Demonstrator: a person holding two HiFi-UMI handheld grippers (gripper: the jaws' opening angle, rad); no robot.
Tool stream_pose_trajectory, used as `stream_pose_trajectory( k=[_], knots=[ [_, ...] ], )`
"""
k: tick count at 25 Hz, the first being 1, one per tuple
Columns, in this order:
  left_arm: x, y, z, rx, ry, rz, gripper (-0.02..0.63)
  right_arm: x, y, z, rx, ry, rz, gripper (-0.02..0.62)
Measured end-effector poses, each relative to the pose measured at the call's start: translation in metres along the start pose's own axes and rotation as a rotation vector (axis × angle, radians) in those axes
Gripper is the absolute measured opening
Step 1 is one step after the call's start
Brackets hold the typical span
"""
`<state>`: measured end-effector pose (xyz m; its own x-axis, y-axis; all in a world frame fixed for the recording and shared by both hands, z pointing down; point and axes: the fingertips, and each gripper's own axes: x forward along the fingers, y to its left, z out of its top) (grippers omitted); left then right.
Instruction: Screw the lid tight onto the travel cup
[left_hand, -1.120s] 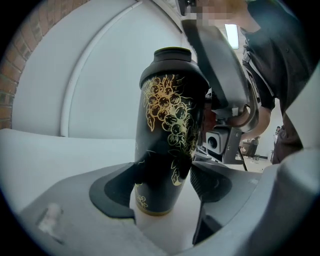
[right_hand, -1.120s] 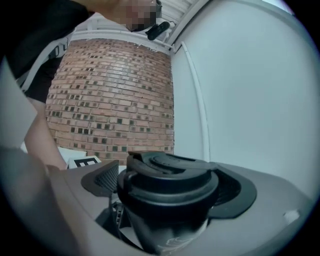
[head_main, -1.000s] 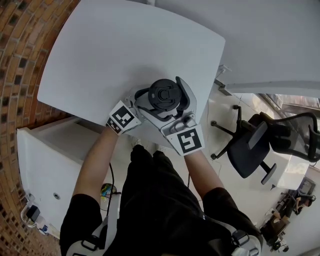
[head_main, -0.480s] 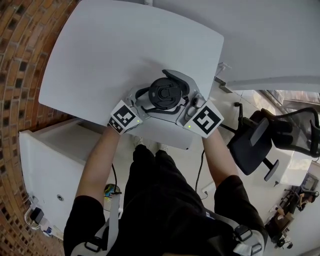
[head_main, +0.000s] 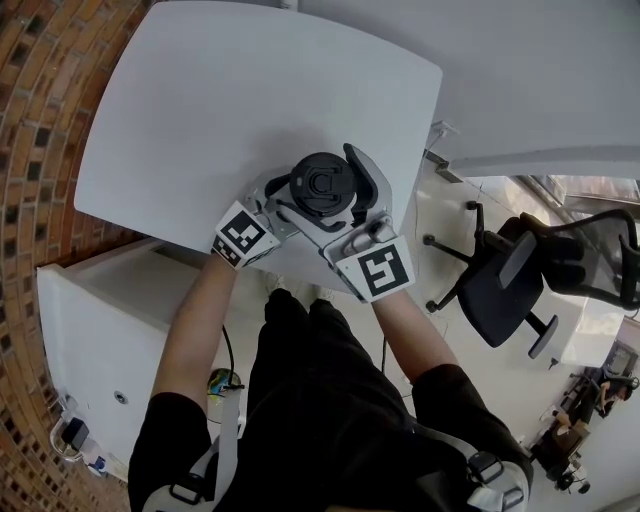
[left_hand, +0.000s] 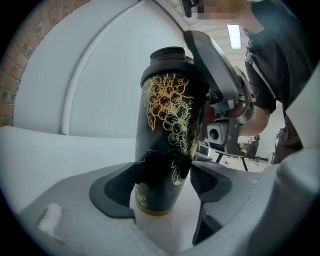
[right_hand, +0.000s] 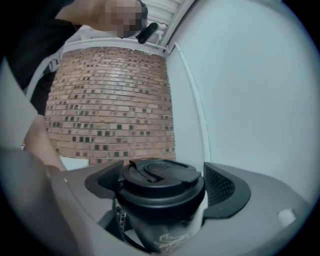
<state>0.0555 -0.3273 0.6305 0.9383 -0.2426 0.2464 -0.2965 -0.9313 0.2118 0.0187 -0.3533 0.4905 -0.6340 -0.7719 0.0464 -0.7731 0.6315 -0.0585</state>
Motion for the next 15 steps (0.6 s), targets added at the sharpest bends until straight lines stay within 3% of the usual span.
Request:
stream_pose_trajectory(
  k=[2, 4, 7, 10, 12, 15],
  knots=[
    [0.0, 0.001, -0.001, 0.005, 0.006, 0.003, 0.354, -0.005, -0.001, -0.005, 0.016, 0.003, -0.097, 0.479],
    [0.0, 0.0, -0.001, 0.007, 0.007, 0.003, 0.354, -0.01, 0.001, -0.01, 0.036, 0.024, -0.103, 0.486],
    [0.0, -0.001, 0.0, 0.001, 0.005, 0.003, 0.354, -0.011, 0.008, -0.014, 0.037, 0.071, 0.068, 0.495],
    [0.001, 0.001, 0.003, 0.002, -0.005, 0.013, 0.354, -0.007, 0.015, -0.016, -0.112, 0.125, 0.265, 0.509],
    [0.001, 0.001, 0.002, 0.0, -0.004, 0.014, 0.354, -0.005, 0.016, -0.012, -0.166, 0.123, 0.335, 0.512],
    [0.001, 0.001, 0.002, -0.004, -0.002, 0.016, 0.354, -0.001, 0.018, -0.003, -0.074, 0.115, 0.43, 0.517]
  ],
)
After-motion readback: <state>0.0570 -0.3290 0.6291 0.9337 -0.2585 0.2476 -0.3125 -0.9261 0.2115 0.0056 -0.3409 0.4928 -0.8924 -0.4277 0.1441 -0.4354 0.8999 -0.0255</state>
